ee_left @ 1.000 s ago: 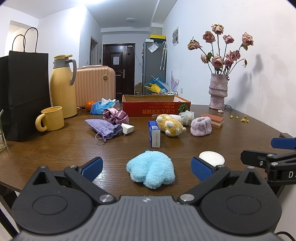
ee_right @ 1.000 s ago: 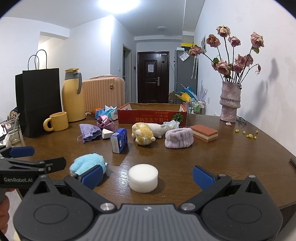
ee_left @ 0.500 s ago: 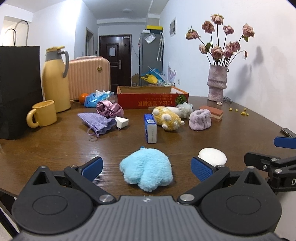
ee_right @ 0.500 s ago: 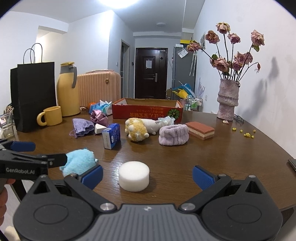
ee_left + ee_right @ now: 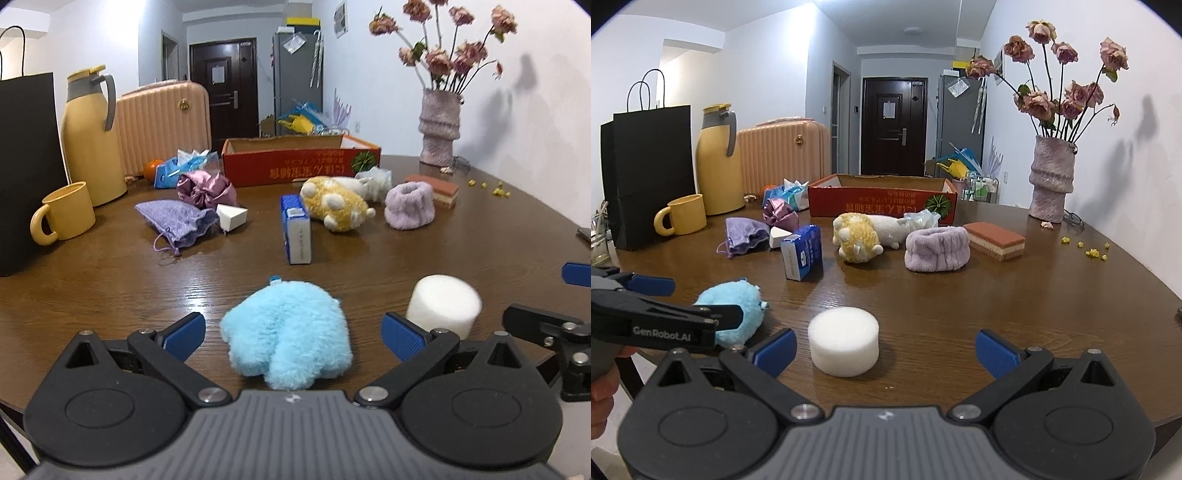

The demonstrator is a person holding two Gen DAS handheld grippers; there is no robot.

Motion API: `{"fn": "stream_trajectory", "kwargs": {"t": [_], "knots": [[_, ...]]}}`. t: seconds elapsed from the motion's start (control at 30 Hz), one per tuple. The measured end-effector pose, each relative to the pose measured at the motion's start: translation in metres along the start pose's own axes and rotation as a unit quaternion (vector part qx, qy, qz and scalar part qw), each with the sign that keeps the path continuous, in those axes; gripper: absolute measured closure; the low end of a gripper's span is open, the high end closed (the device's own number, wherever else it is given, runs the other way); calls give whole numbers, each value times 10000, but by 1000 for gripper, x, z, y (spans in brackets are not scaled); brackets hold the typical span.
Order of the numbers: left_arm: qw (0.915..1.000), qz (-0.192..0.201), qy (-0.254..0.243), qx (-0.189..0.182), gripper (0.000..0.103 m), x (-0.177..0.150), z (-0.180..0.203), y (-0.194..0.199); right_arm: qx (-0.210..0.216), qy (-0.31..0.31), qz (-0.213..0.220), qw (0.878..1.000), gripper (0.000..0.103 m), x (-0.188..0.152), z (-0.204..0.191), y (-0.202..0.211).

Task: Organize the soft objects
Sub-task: 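Grasp the light-blue plush with the left tool while the right tool grasps the white sponge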

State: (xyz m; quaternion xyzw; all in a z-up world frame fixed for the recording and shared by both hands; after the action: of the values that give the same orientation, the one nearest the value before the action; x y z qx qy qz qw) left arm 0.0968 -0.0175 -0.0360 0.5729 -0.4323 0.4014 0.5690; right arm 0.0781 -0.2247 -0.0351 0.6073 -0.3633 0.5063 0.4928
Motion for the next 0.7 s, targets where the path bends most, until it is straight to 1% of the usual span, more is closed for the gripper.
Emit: {"fn": "stream_trajectory", "kwargs": {"t": [0.17,0.3,0.53,0.7], "knots": [[9997,-217,44,54,0,-4,-5,-19,39,-10,-89,10000,0,-2,1,-15],[9994,-310,84,104,0,-6,-8,-29,91,-13,-176,9998,0,-4,0,-26],[9991,-356,125,213,0,-11,-9,-43,204,-48,-293,9994,0,-9,-3,-41],[9992,-328,143,181,0,-13,-9,-49,264,-41,-383,9989,0,-12,-5,-52]]}}
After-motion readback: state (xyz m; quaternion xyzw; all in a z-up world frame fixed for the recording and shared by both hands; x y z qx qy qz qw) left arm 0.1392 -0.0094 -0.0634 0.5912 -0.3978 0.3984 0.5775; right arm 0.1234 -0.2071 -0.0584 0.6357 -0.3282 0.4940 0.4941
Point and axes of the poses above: each gripper's, at about its wrist camera, not at the fingertips, and y roughly against the way its jaws point, z to its right, x to its top, the point moved 2 cm from there along -y, roughly the way its jaws point, and after that the axes turned 14 degrees about z, right-handed, at the moved point
